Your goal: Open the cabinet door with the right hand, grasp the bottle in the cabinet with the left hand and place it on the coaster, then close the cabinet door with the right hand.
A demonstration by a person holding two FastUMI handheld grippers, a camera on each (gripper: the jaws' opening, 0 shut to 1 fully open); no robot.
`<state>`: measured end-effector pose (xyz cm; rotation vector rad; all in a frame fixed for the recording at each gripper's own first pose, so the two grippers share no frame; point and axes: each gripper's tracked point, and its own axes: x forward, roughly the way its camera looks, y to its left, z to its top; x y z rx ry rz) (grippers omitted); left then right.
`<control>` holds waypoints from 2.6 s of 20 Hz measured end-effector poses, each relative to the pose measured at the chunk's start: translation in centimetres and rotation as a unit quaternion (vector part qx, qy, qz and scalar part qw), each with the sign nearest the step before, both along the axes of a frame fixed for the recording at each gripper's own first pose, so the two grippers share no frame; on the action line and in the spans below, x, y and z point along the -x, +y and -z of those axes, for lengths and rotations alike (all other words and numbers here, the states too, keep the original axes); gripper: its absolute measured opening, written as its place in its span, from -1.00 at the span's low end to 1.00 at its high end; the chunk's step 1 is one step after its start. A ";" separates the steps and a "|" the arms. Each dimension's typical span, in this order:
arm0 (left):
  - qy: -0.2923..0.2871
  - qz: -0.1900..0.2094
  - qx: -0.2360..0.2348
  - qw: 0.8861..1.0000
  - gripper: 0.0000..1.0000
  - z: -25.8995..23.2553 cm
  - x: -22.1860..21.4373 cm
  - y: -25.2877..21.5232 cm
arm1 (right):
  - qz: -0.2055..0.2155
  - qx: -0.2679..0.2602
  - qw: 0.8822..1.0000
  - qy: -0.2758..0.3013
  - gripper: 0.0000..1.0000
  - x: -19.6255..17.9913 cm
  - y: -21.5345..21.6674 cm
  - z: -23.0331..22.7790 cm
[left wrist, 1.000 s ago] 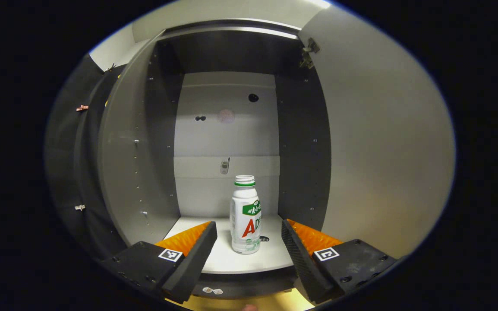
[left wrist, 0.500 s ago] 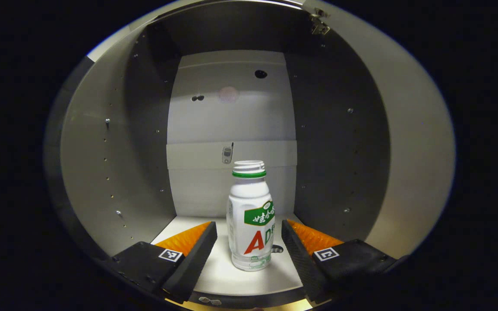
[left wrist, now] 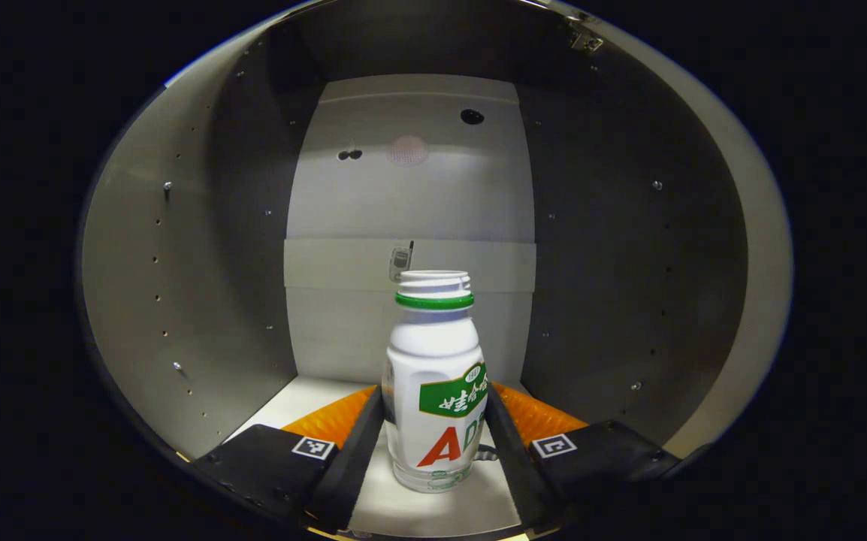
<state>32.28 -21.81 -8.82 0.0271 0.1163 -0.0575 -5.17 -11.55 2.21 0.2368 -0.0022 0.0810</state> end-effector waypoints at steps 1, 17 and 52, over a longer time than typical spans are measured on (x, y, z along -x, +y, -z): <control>-0.003 0.000 0.001 1.000 0.60 -0.5 0.4 0.2 | 0.000 0.000 1.000 0.000 0.94 0.1 0.2 0.1; -0.045 0.020 -0.003 0.999 0.60 -5.7 15.6 10.8 | -0.031 0.029 0.999 -0.014 0.94 3.9 8.6 -1.5; 0.026 0.004 -0.022 0.999 0.61 27.3 37.0 24.3 | 0.054 0.128 0.989 -0.051 0.94 -0.8 18.1 0.0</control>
